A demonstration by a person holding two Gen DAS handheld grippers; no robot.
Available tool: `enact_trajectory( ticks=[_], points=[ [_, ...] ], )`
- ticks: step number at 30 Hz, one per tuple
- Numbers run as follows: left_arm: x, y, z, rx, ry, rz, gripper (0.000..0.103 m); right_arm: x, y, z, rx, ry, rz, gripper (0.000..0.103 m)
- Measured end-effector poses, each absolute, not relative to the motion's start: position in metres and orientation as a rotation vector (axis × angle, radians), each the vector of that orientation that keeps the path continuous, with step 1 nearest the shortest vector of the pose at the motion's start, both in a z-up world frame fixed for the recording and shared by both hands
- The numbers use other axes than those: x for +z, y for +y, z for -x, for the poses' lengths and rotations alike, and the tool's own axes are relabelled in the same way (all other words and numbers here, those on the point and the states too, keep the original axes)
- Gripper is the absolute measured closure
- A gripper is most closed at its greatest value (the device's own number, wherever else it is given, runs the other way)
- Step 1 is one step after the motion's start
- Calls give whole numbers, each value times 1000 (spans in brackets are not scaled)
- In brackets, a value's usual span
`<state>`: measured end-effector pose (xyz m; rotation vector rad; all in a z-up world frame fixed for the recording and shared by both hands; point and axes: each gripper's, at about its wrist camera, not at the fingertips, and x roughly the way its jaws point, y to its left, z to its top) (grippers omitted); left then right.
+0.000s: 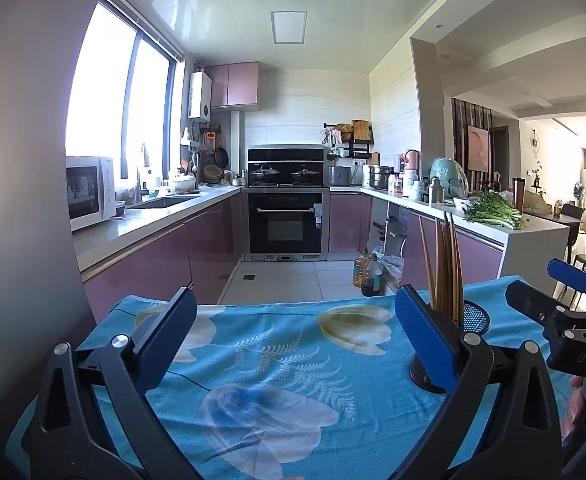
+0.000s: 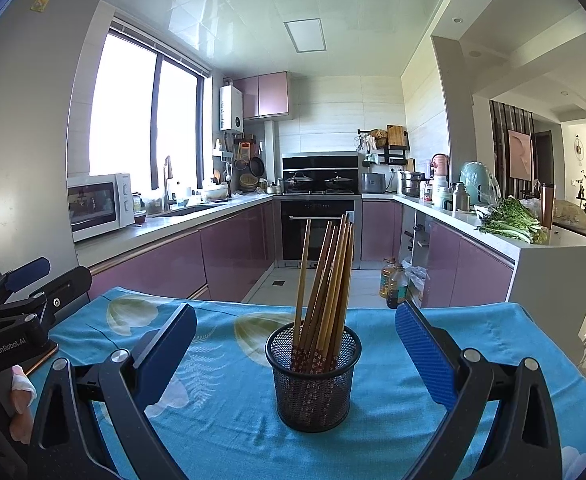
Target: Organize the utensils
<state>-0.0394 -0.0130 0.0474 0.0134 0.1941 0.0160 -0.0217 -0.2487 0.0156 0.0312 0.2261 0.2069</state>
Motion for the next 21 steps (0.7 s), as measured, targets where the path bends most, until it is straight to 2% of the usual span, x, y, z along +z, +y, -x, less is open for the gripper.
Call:
enact_trajectory(
  ticks=[21],
  points=[
    [47,-13,40,18,198,-13,6,13,-250,19,209,230,-31,7]
  ],
)
